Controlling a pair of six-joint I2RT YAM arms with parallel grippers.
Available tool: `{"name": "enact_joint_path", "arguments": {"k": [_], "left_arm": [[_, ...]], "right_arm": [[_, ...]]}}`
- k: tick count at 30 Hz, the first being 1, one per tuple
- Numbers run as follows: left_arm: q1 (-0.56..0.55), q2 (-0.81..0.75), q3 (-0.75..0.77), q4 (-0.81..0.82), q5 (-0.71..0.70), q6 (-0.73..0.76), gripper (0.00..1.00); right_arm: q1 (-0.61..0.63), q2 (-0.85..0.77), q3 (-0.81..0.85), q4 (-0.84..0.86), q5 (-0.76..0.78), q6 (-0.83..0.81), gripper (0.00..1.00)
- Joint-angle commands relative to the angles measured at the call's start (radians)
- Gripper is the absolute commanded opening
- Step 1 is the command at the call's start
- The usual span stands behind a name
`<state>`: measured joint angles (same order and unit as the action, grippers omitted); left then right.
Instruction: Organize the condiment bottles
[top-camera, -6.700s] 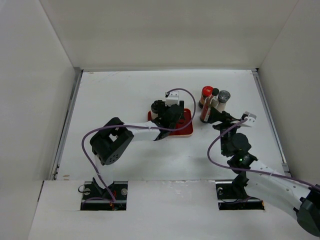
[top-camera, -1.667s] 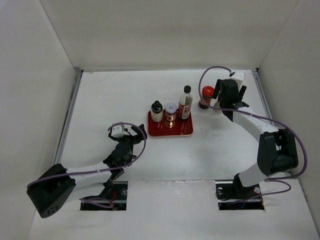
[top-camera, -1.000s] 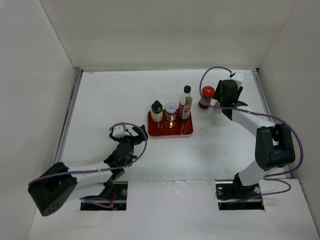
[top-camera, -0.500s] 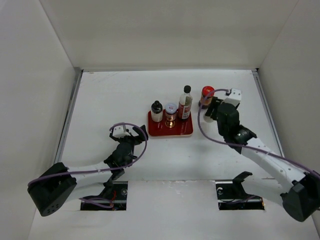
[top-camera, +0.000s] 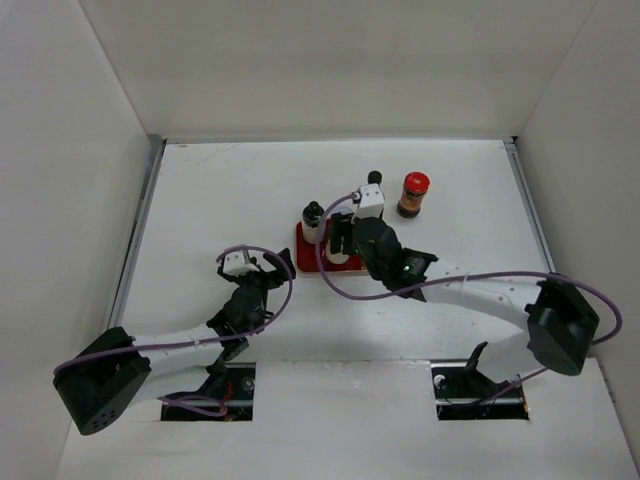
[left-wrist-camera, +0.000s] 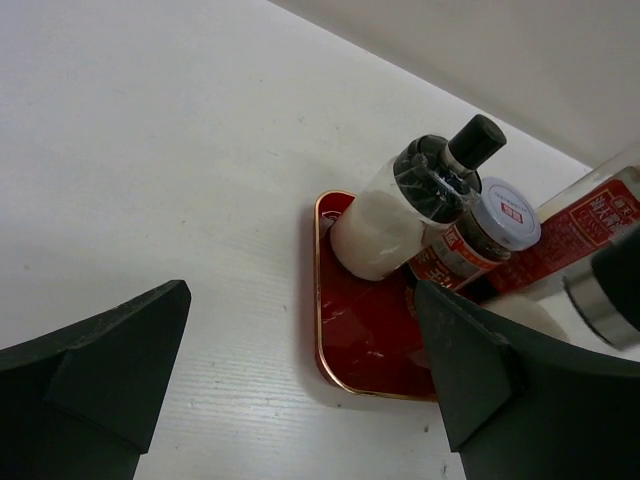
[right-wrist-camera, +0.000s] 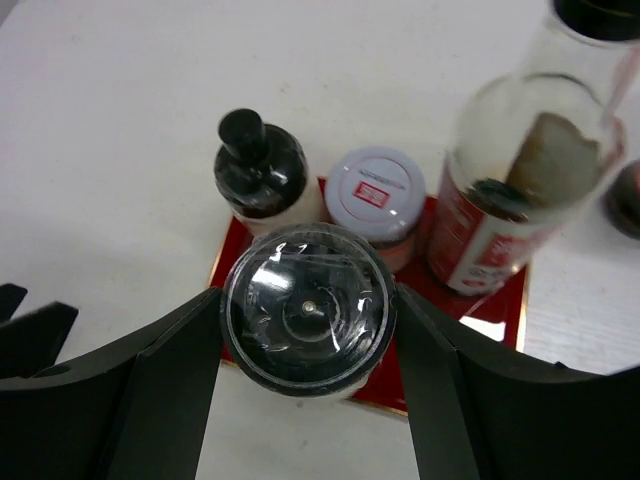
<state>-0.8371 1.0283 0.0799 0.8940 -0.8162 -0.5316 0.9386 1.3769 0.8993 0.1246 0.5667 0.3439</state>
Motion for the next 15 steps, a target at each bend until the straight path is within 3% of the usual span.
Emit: {"name": "enact_joint_path", "arguments": {"k": [1,12,15], "left_arm": [[-0.003,-0.011,0.015,0.048,-0.026,-0.016,0.98],[0.002,-0.027,0.008,0.043,-0.047,-0.016,1.0],[0.003,-0.02,0.011,0.045,-0.046,-0.015,1.0]], "right_arm": [[0.022,0.063,0.115,0.221,-0.01,-0.039,0.54],[0.042,0.237,0.107,0.311,0.005,-0.063,0.56],[0.048,0.235,0.09,0.31,0.015,-0.057,0.62]]}}
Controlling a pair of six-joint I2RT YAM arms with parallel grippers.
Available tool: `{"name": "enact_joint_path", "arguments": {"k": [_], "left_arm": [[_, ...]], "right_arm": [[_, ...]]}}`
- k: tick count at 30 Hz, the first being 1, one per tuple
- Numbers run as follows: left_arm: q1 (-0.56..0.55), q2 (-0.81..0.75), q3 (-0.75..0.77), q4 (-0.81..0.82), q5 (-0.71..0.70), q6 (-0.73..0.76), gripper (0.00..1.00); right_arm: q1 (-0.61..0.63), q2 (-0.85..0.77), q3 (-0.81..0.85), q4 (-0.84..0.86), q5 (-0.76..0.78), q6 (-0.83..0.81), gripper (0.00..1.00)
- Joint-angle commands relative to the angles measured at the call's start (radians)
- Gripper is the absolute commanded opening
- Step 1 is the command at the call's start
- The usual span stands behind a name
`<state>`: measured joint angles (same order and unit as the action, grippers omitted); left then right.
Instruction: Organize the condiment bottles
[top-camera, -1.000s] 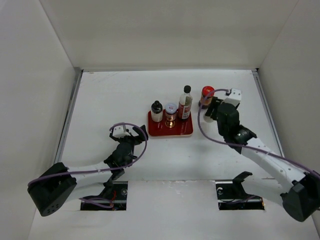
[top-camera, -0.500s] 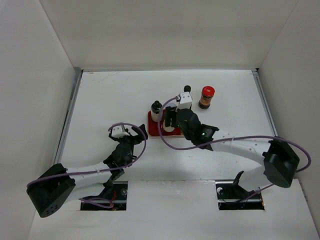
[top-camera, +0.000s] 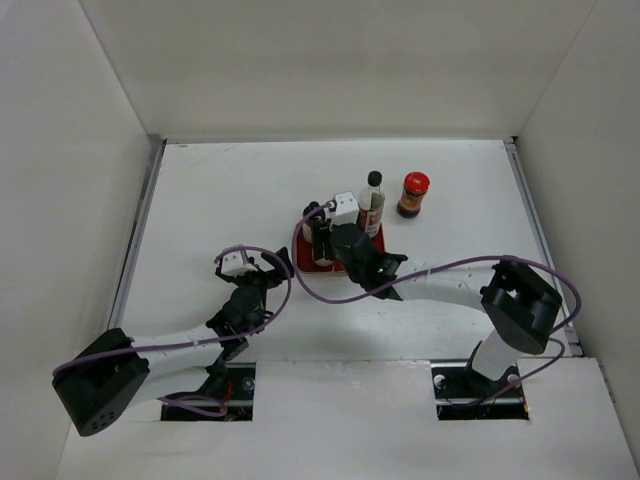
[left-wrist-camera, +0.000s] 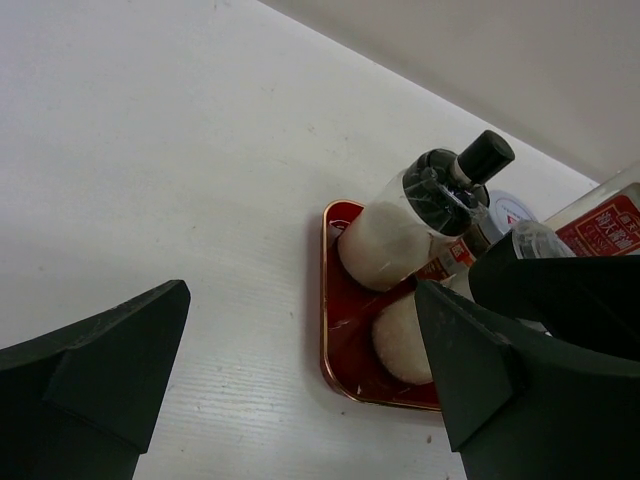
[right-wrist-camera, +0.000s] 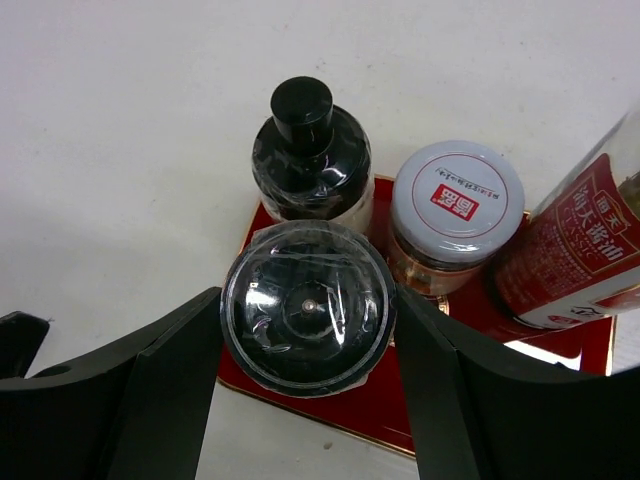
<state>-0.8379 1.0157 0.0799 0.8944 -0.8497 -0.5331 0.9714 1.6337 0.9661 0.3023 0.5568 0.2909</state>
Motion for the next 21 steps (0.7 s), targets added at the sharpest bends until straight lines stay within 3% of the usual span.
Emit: {"name": "enact_joint_path", "arguments": {"k": [1,4,6,12,14,16,17,19,21], "left_arm": [[0.004,-0.017,0.009,0.041,-0.011,-0.015,1.0],[0.003,-0.009,0.008,0.046,-0.011,-0.015,1.0],[0.004,-0.005,0.009,0.046,-0.012,-0.015,1.0],[0.006,0.003,0.014,0.046,-0.009,-0.015,1.0],[0.004,-0.017,0.009,0.041,-0.005,-0.015,1.0],[0.003,-0.014,0.009,0.041,-0.005,-0.016,1.0],[0.003,0.001,0.014,0.046,-0.005,-0.018,1.0],[0.001,0.011,0.017,0.048,-0.005,-0.016,1.0],[-0.003,-0.008,0.015,0.041,-0.002,-0.016,1.0]], "right_arm": [[0.019,-0.026,0.014,0.132,0.025,-0.006,0.68],[0.022,-0.061,-0.01,0.123,0.037,-0.003,0.9],[0.025,-0.11,-0.021,0.106,0.041,-0.009,0.98],[-0.001,-0.36,-0.156,0.087,0.054,-0.007,1.0],[-0.058,-0.447,-0.222,0.087,0.072,0.013,0.86],[-0.149,-0.515,-0.268,0.08,0.09,0.048,0.54],[-0.208,-0.534,-0.276,0.064,0.097,0.08,0.44],[-0.34,-0.522,-0.253,0.015,0.077,0.138,0.41],[-0.458,-0.453,-0.199,-0.006,0.036,0.146,0.52]]}}
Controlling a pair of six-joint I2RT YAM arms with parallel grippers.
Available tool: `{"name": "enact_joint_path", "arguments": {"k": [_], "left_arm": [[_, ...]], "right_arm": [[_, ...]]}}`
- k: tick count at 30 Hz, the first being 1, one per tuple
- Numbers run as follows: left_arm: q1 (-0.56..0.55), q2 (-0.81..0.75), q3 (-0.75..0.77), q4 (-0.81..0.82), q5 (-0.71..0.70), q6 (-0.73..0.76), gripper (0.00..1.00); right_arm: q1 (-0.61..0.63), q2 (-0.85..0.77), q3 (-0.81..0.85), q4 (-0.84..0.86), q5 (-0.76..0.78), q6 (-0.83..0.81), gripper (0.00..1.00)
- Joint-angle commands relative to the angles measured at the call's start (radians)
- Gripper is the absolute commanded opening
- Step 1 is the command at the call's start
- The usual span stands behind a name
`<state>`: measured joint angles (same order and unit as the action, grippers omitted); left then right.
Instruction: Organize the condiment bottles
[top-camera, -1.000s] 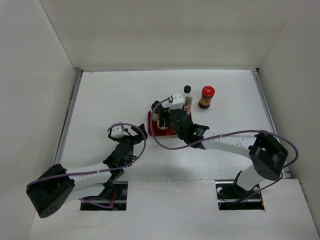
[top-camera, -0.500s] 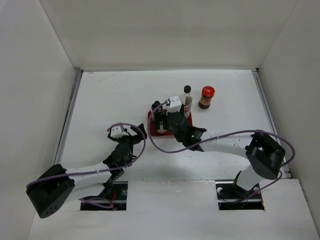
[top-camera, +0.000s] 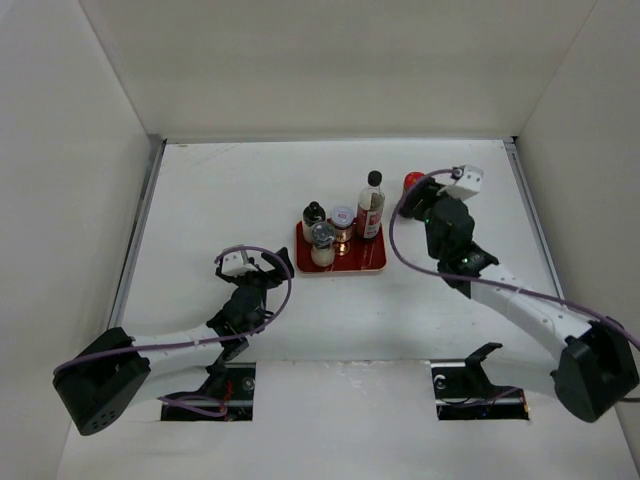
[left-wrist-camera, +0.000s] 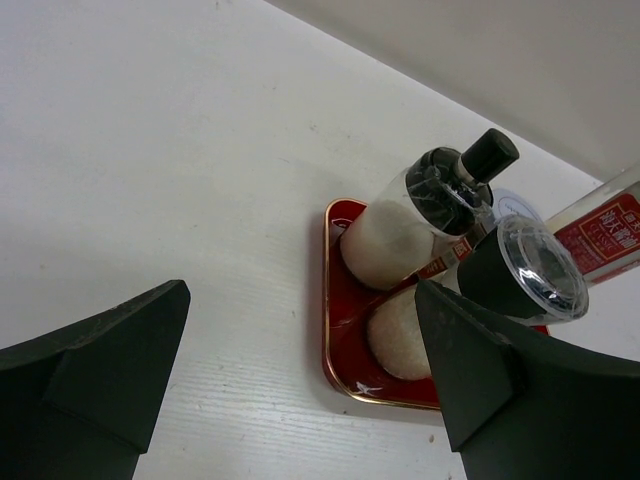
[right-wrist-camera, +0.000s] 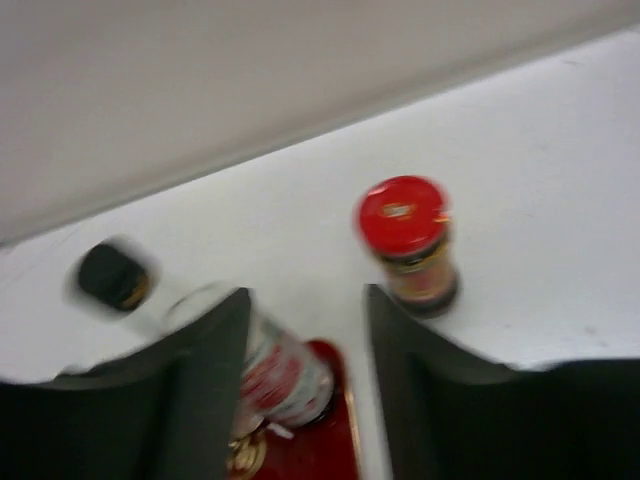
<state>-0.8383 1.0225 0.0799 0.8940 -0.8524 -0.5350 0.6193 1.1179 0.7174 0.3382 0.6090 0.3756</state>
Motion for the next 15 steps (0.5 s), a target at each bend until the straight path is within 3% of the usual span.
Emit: {"name": "enact_joint_path", "arguments": {"k": [1,3,5,10,15], "left_arm": [[-0.005,-0.018,0.014,0.042,0.001,-0.016,1.0],[-0.003,-0.01,0.014,0.042,-0.002,-0.014,1.0],[-0.002,-0.019,0.012,0.042,0.001,-0.013,1.0],[-0.006,-0.007,0.015,0.04,0.001,-0.013,1.0],[-0.008,-0.013,0.011,0.043,0.001,-0.013,1.0]], "right_arm": [[-0.152,0.104,0.085,-0.056,-0.038,0.059,0.64],[-0.209,0.179,0.147,-0.059,-0.067,0.036,0.89],[-0.249,0.247,0.213,-0.074,-0.101,0.004,1.0],[-0.329,0.423,0.394,-0.188,-0.23,-0.037,1.0],[-0.35,0.522,0.448,-0.194,-0.298,-0.035,1.0]]}}
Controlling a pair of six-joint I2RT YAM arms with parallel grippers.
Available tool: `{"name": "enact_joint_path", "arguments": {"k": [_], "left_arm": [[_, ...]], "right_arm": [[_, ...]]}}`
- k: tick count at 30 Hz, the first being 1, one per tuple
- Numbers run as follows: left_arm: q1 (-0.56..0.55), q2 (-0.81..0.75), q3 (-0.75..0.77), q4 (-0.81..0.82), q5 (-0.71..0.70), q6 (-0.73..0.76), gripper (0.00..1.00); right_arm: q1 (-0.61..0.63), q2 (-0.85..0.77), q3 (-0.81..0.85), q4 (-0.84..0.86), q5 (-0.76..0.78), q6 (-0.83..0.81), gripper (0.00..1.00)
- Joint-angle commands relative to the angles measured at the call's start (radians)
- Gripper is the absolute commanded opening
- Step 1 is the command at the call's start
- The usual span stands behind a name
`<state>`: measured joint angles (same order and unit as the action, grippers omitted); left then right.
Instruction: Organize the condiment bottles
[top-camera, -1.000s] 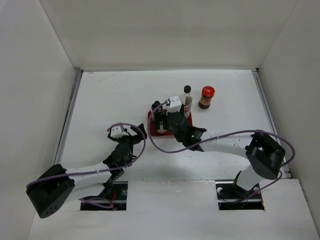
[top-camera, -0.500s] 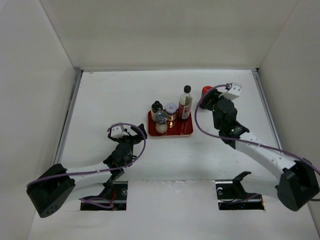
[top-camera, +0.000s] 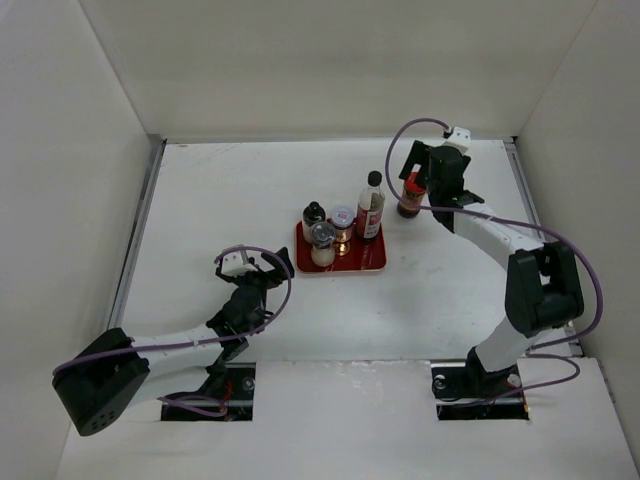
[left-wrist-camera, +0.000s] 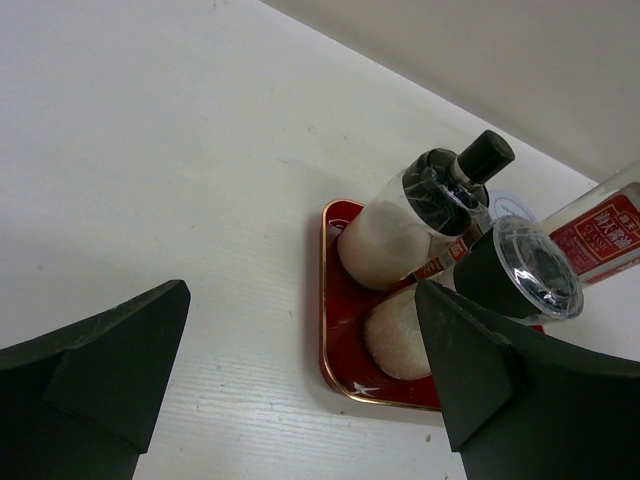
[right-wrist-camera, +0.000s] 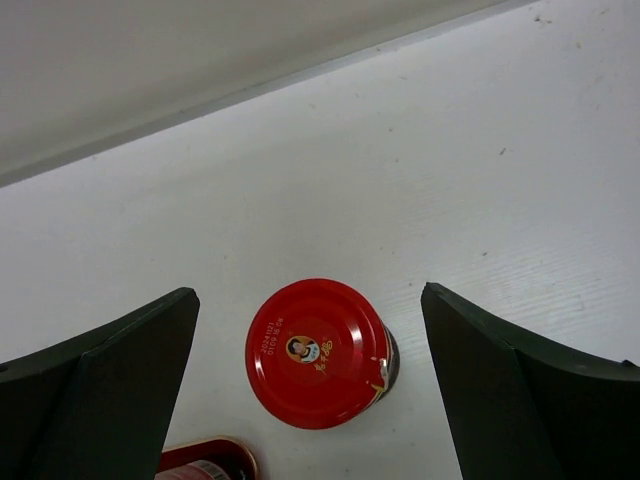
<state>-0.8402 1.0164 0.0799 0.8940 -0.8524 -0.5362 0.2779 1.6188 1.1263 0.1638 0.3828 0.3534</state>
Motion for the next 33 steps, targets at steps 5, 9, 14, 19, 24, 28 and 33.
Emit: {"name": "enact_joint_path", "arguments": {"k": [5,9,14,19,24,28,33], "left_arm": [[-0.004,-0.013,0.009,0.04,0.001,-0.011,1.0],[-0.006,0.016,0.018,0.046,0.001,-0.011,1.0],[-0.006,0.01,0.015,0.048,0.004,-0.013,1.0],[-0.007,-0.004,0.011,0.048,0.006,-0.013,1.0],[-0.01,0.002,0.015,0.045,0.006,-0.011,1.0],[-0.007,0.014,0.018,0.051,0.004,-0.013,1.0],[-0.006,0.014,0.014,0.062,0.006,-0.03,1.0]], "right_arm": [[-0.018,0.07,0.047,-0.037,-0.087,0.006,1.0],[-0.018,0.104,0.044,-0.036,-0.1,0.019,1.0],[-0.018,0.115,0.047,-0.02,-0.085,0.022,0.82],[-0.001,-0.029,-0.094,0.118,0.03,-0.016,0.59],[0.072,-0.264,-0.284,0.115,0.073,0.01,0.58],[0.189,-0.448,-0.387,0.034,0.125,0.01,0.58],[0.336,-0.553,-0.402,-0.018,0.13,0.001,0.59]]}}
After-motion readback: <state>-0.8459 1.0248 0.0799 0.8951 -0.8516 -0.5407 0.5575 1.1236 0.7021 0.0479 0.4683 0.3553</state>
